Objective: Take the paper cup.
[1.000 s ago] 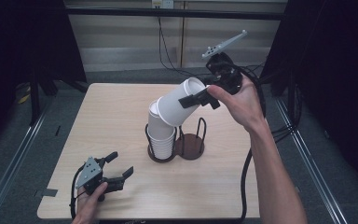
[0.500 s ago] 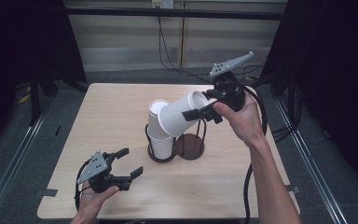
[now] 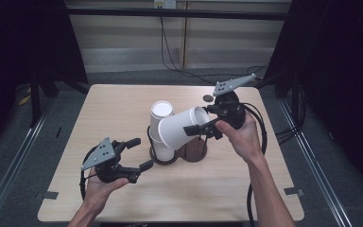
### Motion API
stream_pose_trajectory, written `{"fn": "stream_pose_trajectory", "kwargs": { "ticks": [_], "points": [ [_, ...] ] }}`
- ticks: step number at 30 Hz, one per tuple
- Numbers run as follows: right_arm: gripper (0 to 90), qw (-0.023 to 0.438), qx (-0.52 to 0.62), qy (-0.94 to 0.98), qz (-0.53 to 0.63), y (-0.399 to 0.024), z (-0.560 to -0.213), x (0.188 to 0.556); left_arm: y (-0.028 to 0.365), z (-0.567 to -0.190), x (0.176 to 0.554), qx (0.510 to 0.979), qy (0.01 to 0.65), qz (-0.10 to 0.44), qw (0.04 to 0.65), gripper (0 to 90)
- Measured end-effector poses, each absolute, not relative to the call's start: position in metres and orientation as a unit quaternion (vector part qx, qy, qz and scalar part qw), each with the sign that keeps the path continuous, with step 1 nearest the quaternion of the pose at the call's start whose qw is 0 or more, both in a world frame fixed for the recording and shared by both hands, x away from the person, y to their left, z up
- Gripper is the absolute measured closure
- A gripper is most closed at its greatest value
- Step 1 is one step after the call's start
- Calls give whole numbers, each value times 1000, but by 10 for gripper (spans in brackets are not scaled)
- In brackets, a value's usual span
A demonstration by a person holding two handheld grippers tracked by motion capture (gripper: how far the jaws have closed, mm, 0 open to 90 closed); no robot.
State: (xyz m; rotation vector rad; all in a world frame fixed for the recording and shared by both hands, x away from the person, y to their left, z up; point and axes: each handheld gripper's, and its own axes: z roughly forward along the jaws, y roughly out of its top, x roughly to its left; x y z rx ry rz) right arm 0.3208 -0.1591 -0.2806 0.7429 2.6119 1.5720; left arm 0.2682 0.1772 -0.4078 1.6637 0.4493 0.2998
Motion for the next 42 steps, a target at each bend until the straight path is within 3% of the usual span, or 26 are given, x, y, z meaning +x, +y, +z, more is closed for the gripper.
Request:
{"fn": "stream_pose_trajectory", "kwargs": {
  "ticks": [16,42],
  "points": [
    [236,-6,213,815,539,-161,-303,293,165,-381,259,737,145,118,650,158],
    [239,-74,206,815,536,-143,-373,291,142,-409,264,784,111,82,605,151]
  ]
}}
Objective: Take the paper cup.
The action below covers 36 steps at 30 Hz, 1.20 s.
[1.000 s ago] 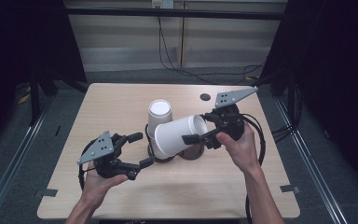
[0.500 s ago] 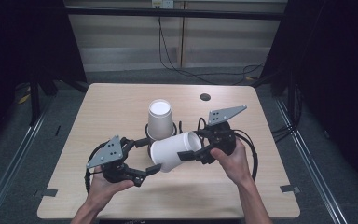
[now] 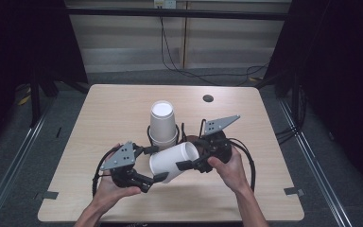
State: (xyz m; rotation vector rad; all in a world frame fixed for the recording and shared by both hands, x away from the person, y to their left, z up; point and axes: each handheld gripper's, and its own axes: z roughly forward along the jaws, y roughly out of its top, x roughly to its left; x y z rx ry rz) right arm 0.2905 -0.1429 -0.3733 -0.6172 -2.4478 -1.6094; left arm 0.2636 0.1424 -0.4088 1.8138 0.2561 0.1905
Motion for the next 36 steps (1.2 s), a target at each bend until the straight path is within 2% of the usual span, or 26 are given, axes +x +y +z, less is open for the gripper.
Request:
{"fn": "stream_pose_trajectory", "kwargs": {
  "ticks": [6,7,11,26,36],
  "points": [
    [240,78,-205,-817,-533,-142,-378,290,137,-416,265,793,105,72,595,115],
    [240,82,-204,-817,-534,-141,-378,290,135,-418,265,795,107,72,592,81],
    [241,90,-199,-814,-539,-140,-379,290,134,-420,265,799,104,70,588,48],
    [244,94,-192,-823,-526,-130,-383,290,119,-433,263,819,88,55,565,117],
    [234,103,-190,-823,-525,-128,-387,291,125,-429,265,832,79,41,548,160]
  ]
}}
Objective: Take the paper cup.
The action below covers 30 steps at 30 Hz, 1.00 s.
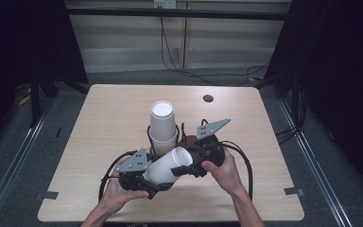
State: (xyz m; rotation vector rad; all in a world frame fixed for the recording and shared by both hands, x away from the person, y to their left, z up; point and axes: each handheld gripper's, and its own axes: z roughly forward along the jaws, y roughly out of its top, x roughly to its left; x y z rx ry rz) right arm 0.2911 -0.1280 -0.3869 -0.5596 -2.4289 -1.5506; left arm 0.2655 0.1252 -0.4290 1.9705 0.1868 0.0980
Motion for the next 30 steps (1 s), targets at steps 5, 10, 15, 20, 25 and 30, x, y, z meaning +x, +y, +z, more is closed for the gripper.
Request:
{"fn": "stream_pose_trajectory", "kwargs": {
  "ticks": [5,10,15,20,25,30],
  "points": [
    [222,101,-192,-821,-528,-128,-390,292,127,-427,268,842,81,37,532,166],
    [134,92,-188,-830,-517,-127,-390,289,127,-426,267,850,84,33,519,171],
    [135,96,-186,-829,-519,-130,-390,289,132,-421,267,858,85,30,505,172],
    [140,97,-179,-833,-514,-131,-391,289,135,-417,268,863,87,34,497,172],
    [135,91,-176,-843,-500,-129,-392,289,141,-415,269,871,93,43,481,172],
    [139,82,-166,-862,-471,-125,-394,287,145,-411,271,881,95,48,461,172]
  ]
}}
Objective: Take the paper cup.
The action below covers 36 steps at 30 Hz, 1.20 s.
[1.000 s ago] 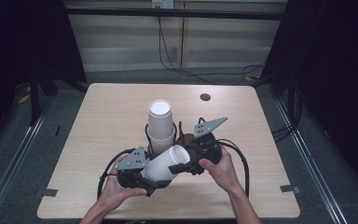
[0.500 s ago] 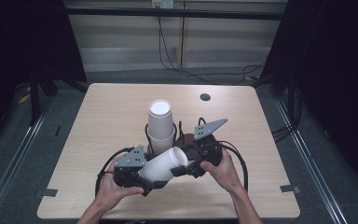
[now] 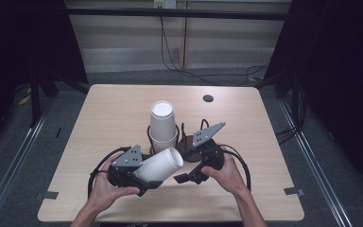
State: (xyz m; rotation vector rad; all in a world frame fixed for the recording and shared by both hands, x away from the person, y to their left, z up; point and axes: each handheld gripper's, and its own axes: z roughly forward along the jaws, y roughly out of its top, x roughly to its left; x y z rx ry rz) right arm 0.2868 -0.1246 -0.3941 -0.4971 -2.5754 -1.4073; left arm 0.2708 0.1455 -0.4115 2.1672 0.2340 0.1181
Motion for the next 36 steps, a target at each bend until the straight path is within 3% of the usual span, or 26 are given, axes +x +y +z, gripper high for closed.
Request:
{"fn": "stream_pose_trajectory", "kwargs": {
  "ticks": [36],
  "points": [
    [138,75,-145,-935,-315,-103,-405,284,128,-417,262,934,61,63,345,179]
  ]
}}
